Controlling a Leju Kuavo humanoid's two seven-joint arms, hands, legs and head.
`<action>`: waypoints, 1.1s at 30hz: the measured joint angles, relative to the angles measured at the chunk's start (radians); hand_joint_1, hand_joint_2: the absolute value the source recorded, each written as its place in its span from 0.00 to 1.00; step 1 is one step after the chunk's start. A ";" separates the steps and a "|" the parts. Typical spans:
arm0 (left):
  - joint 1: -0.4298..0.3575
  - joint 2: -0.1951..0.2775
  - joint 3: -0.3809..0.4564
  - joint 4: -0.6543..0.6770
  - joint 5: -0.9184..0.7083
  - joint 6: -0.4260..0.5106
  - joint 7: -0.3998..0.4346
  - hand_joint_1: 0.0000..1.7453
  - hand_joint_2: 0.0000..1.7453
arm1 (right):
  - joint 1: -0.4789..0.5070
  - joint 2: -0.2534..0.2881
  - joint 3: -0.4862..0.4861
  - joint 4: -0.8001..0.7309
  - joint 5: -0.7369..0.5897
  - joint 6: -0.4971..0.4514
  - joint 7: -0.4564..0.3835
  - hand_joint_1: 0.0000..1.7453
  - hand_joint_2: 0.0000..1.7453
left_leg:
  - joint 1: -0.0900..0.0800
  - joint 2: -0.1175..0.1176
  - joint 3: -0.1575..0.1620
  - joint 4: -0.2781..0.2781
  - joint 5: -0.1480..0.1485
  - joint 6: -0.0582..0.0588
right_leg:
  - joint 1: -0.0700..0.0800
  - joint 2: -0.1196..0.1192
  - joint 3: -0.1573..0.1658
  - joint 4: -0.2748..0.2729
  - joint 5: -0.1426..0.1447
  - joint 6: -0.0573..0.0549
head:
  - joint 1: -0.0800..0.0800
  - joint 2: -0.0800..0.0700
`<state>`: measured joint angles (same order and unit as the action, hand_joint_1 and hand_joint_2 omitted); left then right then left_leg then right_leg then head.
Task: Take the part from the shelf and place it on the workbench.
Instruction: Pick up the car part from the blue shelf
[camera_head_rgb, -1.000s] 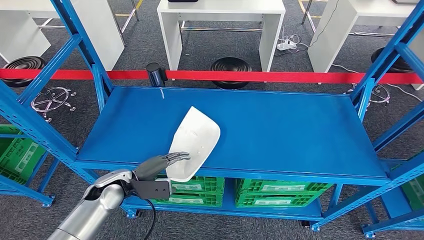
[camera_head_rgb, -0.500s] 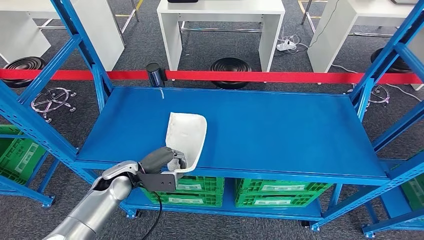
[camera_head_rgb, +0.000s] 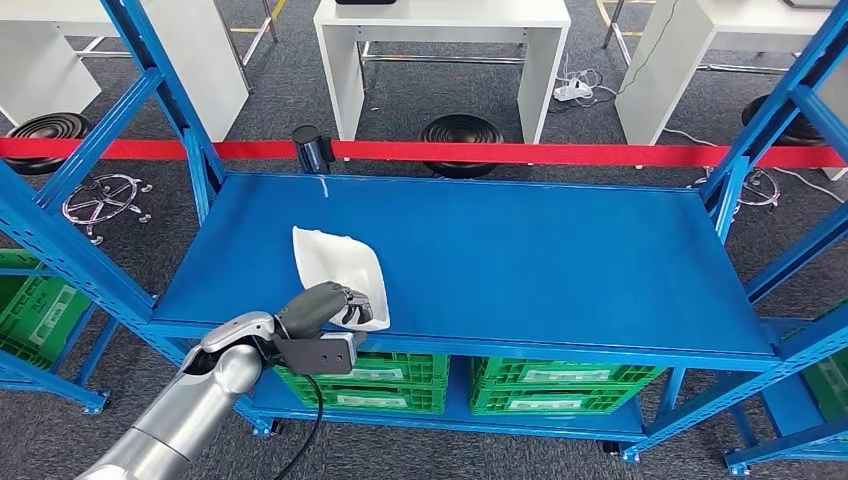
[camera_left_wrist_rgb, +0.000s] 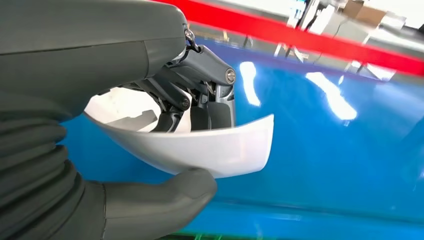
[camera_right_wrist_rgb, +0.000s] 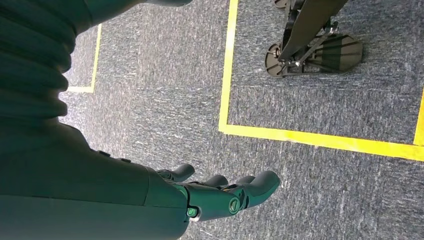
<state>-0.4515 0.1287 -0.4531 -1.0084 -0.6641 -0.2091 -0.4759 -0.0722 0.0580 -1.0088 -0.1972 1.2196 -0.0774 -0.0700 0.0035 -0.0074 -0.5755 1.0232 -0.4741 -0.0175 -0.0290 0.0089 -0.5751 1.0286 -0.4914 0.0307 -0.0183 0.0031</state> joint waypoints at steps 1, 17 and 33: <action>0.001 0.000 0.000 -0.011 0.002 0.005 0.002 1.00 1.00 | 0.000 0.000 0.000 0.000 0.000 0.000 0.000 0.00 1.00 | 0.000 0.000 0.000 0.000 0.000 0.000 | 0.000 0.000 0.000 0.000 0.000 0.000 | 0.000 0.000; 0.056 -0.001 0.064 -0.284 0.015 0.124 0.033 1.00 1.00 | 0.000 0.000 -0.004 0.000 0.026 0.004 -0.004 0.00 1.00 | 0.000 0.000 -0.001 0.000 0.000 0.000 | 0.000 0.000 -0.001 0.000 0.000 0.000 | 0.000 0.000; 0.084 -0.010 0.131 -0.442 0.019 0.292 -0.074 1.00 1.00 | -0.004 0.000 -0.004 0.000 0.047 0.005 -0.011 0.00 1.00 | 0.000 0.000 -0.001 0.000 0.000 0.000 | 0.000 0.000 -0.001 0.000 0.000 0.000 | 0.000 0.000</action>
<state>-0.3672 0.1192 -0.3225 -1.4504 -0.6454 0.0829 -0.5496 -0.0759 0.0580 -1.0124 -0.1972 1.2664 -0.0721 -0.0809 0.0035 -0.0076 -0.5764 1.0232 -0.4743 -0.0175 -0.0289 0.0089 -0.5759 1.0285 -0.4916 0.0306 -0.0183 0.0031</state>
